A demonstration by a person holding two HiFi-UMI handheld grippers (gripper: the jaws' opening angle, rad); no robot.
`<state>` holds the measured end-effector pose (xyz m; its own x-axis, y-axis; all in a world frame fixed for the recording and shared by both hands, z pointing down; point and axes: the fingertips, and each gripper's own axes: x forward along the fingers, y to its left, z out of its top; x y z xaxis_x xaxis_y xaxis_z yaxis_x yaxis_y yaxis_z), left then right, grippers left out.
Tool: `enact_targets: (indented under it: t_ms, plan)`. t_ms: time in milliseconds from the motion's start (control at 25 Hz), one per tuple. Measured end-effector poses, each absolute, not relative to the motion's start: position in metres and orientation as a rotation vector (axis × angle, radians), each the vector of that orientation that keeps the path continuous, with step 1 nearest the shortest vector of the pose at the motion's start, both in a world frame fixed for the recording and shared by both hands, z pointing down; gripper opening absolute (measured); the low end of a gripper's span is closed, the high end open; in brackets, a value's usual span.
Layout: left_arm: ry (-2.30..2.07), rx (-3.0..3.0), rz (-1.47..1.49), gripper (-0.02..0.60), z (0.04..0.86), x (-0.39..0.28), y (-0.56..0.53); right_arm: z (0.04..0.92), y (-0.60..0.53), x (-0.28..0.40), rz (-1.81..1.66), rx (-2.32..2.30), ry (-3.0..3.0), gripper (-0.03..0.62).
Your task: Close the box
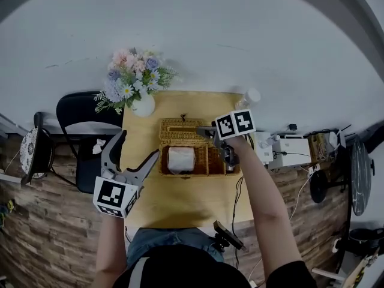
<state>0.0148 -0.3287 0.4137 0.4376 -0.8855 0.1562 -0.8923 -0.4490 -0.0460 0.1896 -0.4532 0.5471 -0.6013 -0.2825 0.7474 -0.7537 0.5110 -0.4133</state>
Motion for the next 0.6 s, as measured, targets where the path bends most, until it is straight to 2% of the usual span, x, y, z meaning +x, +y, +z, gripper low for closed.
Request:
enact_targets:
  t_ms: [240,520,600]
  plan:
    - [-1.665,2.649,0.246,0.413,0.411,0.011,-0.338,0.589,-0.468,0.188,1.166,0.744,-1.953,0.333]
    - [-1.681,2.628,0.294,0.413,0.420,0.004,-0.343,0.612,-0.478,0.183,1.301,0.655,-1.834,0.233]
    - [-1.675,2.627,0.311,0.413,0.424,0.004,-0.344,0.621,-0.481,0.183,1.340,0.642,-1.809,0.229]
